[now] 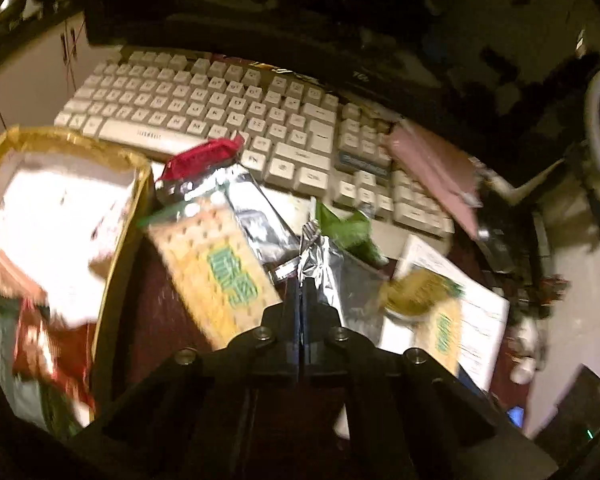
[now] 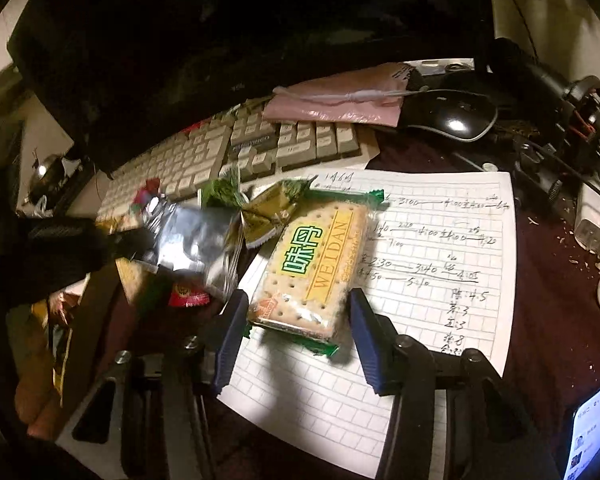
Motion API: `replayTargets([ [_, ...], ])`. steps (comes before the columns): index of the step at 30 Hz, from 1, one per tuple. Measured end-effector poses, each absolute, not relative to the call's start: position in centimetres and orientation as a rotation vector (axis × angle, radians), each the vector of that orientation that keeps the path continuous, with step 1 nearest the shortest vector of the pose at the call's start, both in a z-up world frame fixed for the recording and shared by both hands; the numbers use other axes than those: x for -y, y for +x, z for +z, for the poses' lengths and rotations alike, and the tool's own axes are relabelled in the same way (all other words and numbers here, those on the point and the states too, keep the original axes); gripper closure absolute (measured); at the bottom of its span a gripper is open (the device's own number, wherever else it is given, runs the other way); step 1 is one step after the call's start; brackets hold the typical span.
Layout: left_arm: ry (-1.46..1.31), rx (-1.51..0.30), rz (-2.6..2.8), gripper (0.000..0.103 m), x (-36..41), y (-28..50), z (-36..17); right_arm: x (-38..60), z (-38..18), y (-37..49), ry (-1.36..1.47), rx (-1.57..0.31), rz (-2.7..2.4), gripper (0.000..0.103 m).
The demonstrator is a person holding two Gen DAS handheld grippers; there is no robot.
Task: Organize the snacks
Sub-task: 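Grasp the silver foil packet with the left tool while the right tool reaches the yellow-green cracker pack, then carry the silver packet over the tray while the right tool carries the cracker pack there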
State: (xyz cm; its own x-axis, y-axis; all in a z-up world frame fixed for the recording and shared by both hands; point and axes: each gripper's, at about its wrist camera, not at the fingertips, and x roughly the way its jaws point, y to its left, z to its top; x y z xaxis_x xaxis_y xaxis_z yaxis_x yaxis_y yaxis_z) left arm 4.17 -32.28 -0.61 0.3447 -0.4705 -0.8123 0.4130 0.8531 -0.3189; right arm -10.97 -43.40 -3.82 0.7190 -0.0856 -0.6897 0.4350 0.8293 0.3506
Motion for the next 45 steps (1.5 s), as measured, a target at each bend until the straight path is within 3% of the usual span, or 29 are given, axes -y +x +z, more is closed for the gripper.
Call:
replayTargets([
  [10, -0.235, -1.068, -0.713, 0.102, 25.4, -0.8, 2.1, 45.2, -2.8, -12.7, 0.593, -0.619, -0.388, 0.054],
  [22, -0.344, -0.862, -0.568, 0.102, 13.2, -1.6, 9.8, 41.0, 2.0, -12.6, 0.599, -0.459, -0.237, 0.056],
  [33, -0.455, -0.847, -0.464, 0.102, 8.5, 2.3, 7.2, 34.3, 4.6, -9.2, 0.439, -0.426, -0.146, 0.057],
  [45, -0.392, -0.92, -0.339, 0.101, 7.1, 7.1, 3.8, 26.9, 3.2, 0.3, 0.441, -0.614, 0.154, 0.057],
])
